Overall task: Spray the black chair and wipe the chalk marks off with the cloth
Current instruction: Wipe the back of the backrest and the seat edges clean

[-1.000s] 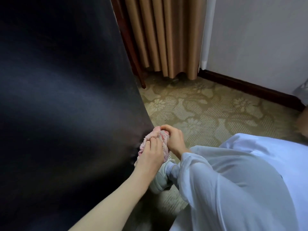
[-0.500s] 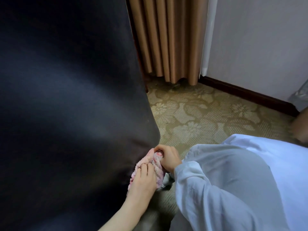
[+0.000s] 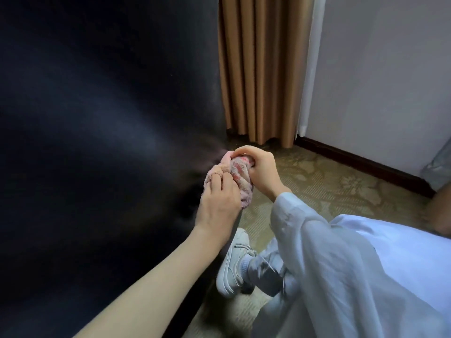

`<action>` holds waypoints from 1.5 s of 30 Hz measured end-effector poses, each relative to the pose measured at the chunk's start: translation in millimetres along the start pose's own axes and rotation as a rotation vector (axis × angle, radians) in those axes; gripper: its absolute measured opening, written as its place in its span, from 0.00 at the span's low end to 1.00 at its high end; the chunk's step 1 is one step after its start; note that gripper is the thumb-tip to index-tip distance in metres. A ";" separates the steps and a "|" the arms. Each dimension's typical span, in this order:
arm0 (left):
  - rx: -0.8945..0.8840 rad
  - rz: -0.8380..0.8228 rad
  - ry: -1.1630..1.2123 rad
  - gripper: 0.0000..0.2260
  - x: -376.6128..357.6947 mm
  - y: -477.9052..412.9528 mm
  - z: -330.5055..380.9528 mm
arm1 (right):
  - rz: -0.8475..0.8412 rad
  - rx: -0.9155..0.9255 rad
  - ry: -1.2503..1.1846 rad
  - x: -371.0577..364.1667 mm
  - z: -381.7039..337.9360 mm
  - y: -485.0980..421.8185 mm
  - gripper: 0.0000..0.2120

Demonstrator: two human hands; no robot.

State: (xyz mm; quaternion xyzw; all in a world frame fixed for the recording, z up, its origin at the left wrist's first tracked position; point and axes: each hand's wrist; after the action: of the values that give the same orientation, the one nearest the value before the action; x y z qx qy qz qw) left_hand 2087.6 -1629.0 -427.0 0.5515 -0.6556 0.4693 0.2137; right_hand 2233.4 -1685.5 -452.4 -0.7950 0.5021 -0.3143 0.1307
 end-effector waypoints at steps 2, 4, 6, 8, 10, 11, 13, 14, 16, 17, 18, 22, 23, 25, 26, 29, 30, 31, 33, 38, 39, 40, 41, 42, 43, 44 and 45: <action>0.012 0.002 0.005 0.18 -0.9 -3.9 1.7 | -0.068 -0.018 0.002 3.7 2.3 -8.6 0.15; -0.007 -0.003 -0.008 0.18 -12.7 -0.9 5.3 | -0.114 -0.061 0.007 -1.9 13.5 -3.2 0.13; -0.041 -0.019 -0.043 0.17 -31.4 7.1 11.2 | -0.148 -0.108 0.034 -14.7 32.8 11.8 0.12; -0.063 -0.068 -0.061 0.17 -49.9 18.9 19.9 | -0.181 -0.166 0.054 -30.0 56.0 31.1 0.14; -0.070 -0.151 -0.060 0.17 -68.0 32.3 30.6 | -0.203 -0.232 0.073 -44.6 78.2 47.9 0.15; -0.073 -0.186 -0.058 0.18 -77.1 38.3 36.5 | -0.219 -0.267 0.075 -50.7 88.7 55.3 0.15; -0.079 -0.254 -0.051 0.20 -96.2 49.3 48.4 | -0.289 -0.353 0.064 -60.3 103.3 70.8 0.14; -0.083 -0.291 -0.047 0.21 -104.9 55.0 54.1 | -0.326 -0.393 0.060 -64.5 108.7 80.3 0.13; -0.085 -0.320 -0.049 0.22 -118.8 66.5 63.8 | -0.380 -0.460 0.049 -73.3 118.4 100.5 0.14; -0.082 -0.335 -0.054 0.22 -121.0 71.4 67.2 | -0.391 -0.487 0.042 -77.2 122.0 109.0 0.14; -0.088 -0.354 -0.060 0.22 -121.1 75.0 68.9 | -0.392 -0.504 0.036 -80.3 124.7 114.5 0.15; -0.135 -0.392 -0.069 0.20 -118.0 77.7 69.1 | -0.385 -0.511 0.049 -81.3 127.1 111.2 0.20; -0.139 -0.394 -0.051 0.21 -116.5 75.6 67.5 | -0.380 -0.510 0.051 -79.6 124.9 108.9 0.20; -0.163 -0.387 -0.046 0.17 -115.0 73.7 62.5 | -0.367 -0.486 0.045 -74.6 115.7 103.7 0.20; -0.170 -0.388 -0.039 0.16 -112.7 73.3 59.1 | -0.361 -0.462 0.043 -71.9 109.5 101.0 0.20; -0.143 -0.413 -0.003 0.21 -96.5 75.4 48.5 | -0.348 -0.394 0.050 -63.5 85.4 89.7 0.23; -0.129 -0.403 -0.003 0.22 -90.9 75.9 44.3 | -0.336 -0.367 0.051 -60.2 75.5 85.3 0.24; -0.111 -0.379 -0.013 0.21 -82.2 74.7 38.9 | -0.320 -0.329 0.054 -55.9 63.7 81.3 0.24; -0.093 -0.305 -0.032 0.20 -63.5 71.5 25.9 | -0.281 -0.238 0.070 -47.6 38.7 73.9 0.24; -0.096 -0.110 -0.084 0.19 2.4 63.9 -14.8 | -0.153 -0.109 0.026 -25.9 -31.0 52.9 0.18; -0.075 -0.078 -0.081 0.19 17.4 62.1 -21.7 | -0.142 -0.077 0.010 -20.9 -45.3 46.9 0.16; -0.053 -0.052 -0.079 0.19 31.1 60.7 -28.7 | -0.138 -0.045 -0.009 -15.0 -60.5 40.6 0.15; -0.037 -0.017 -0.087 0.18 45.4 59.3 -35.7 | -0.136 -0.013 -0.029 -8.2 -77.1 34.9 0.13; -0.031 0.028 -0.104 0.16 60.4 57.8 -43.0 | -0.127 0.015 -0.047 -1.0 -93.4 28.8 0.12; -0.024 0.081 -0.118 0.14 74.6 56.3 -50.8 | -0.110 0.045 -0.064 6.7 -110.4 22.9 0.11; -0.010 0.132 -0.114 0.14 89.9 53.6 -58.8 | -0.086 0.077 -0.078 14.4 -127.1 16.0 0.11; 0.006 0.179 -0.110 0.16 104.1 50.2 -66.2 | -0.054 0.113 -0.085 21.4 -141.9 8.3 0.11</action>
State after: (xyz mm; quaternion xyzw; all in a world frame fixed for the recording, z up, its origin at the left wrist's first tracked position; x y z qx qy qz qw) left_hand 1994.3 -1629.5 -332.0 0.5166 -0.7116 0.4573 0.1329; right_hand 2144.2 -1692.9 -339.9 -0.8122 0.4561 -0.3115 0.1878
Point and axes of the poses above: each hand's wrist, its own y-axis away from the middle knuckle, its own x-axis out of the back of the hand, z = x × y
